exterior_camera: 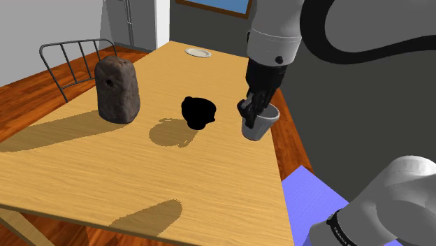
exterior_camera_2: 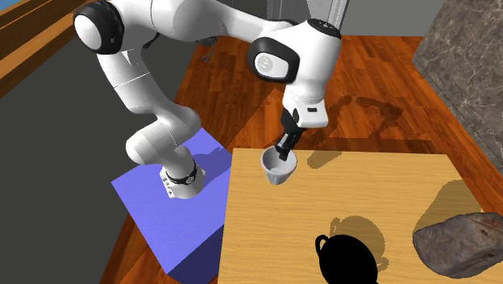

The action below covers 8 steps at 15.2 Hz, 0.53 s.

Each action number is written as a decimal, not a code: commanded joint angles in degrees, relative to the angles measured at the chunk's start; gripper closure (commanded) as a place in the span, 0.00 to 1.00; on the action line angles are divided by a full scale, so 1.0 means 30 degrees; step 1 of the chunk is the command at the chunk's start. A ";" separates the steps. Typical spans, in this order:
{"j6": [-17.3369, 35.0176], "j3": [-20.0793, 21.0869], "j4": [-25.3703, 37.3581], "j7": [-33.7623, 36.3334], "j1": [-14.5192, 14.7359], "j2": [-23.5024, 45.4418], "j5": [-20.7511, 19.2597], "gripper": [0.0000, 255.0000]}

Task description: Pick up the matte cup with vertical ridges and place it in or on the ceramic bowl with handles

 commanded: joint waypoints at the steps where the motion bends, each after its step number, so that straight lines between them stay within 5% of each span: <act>1: 0.0184 0.0062 0.1307 -0.0082 -0.0579 0.1535 -0.0642 1.00; 8: 0.0147 0.0382 0.6083 0.0071 -0.1907 0.6703 -0.2965 1.00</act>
